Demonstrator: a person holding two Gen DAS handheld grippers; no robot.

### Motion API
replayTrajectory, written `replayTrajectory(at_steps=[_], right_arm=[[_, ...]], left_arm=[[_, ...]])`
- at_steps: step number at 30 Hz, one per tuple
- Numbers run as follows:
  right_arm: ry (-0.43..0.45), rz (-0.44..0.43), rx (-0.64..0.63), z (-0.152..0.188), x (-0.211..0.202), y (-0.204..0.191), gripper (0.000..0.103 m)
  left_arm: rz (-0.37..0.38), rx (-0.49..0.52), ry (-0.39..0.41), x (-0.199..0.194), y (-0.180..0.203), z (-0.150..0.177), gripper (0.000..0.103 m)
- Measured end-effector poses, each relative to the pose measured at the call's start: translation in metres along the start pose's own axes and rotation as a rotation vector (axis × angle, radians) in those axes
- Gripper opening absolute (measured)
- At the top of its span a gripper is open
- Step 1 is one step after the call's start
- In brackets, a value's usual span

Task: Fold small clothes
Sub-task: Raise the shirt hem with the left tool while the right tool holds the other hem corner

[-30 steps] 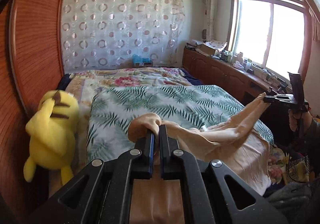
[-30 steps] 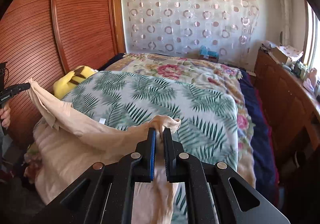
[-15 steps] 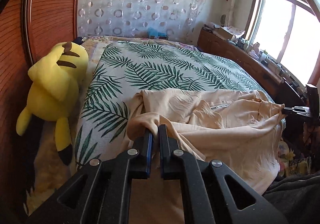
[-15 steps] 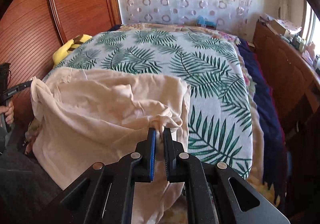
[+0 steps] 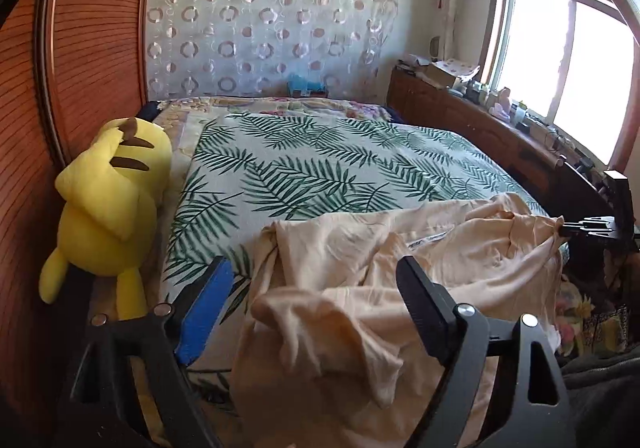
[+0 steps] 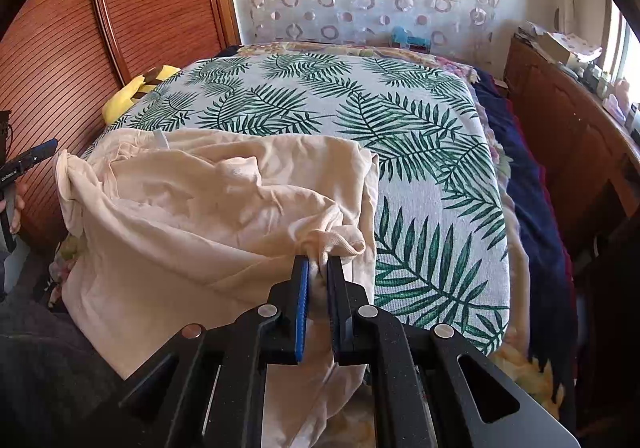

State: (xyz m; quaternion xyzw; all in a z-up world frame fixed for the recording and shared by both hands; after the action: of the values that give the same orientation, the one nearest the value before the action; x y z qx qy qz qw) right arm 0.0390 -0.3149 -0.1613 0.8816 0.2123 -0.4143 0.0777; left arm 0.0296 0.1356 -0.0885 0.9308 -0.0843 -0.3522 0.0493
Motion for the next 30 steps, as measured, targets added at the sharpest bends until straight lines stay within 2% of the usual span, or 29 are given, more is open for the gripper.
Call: replayTrajectory(at_steps=[2, 7, 10, 13, 16, 22, 26, 30], right_arm=[[0.018, 0.019, 0.019, -0.002, -0.004, 0.003, 0.016], [0.069, 0.042, 0.013, -0.009, -0.021, 0.007, 0.045], [0.099, 0.063, -0.009, -0.02, -0.023, 0.008, 0.054], [0.103, 0.058, -0.02, -0.035, -0.008, 0.01, 0.055], [0.079, 0.066, -0.033, -0.048, 0.018, 0.009, 0.056], [0.038, 0.061, -0.038, -0.07, 0.061, 0.012, 0.056], [0.0, 0.03, -0.037, -0.076, 0.078, 0.012, 0.056], [-0.036, 0.031, -0.034, -0.076, 0.093, 0.015, 0.056]], left_arm=[[-0.008, 0.005, -0.015, 0.01, 0.001, -0.005, 0.084], [-0.025, 0.001, -0.064, 0.033, -0.002, -0.017, 0.084], [-0.031, 0.016, -0.075, 0.042, -0.004, -0.028, 0.084], [-0.051, 0.038, -0.056, 0.046, -0.005, -0.044, 0.084], [-0.009, 0.043, -0.049, 0.048, -0.008, -0.058, 0.084], [-0.03, 0.073, -0.105, 0.066, -0.016, -0.072, 0.082], [0.001, 0.055, -0.183, 0.091, -0.027, -0.063, 0.074], [0.049, -0.002, -0.244, 0.11, -0.035, -0.04, 0.068]])
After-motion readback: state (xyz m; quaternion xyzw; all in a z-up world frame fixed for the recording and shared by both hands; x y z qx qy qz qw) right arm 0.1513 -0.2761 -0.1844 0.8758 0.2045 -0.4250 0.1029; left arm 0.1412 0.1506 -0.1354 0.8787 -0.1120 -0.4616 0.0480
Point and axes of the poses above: each gripper's, at about its wrist camera, not at the fingertips, and x roughly the way its jaws point, y to its right, z to its underside, the point moved 3 cm from there along x, roughly the way its jaws point, and after that the axes turned 4 degrees about -y, right-handed, at the moved point
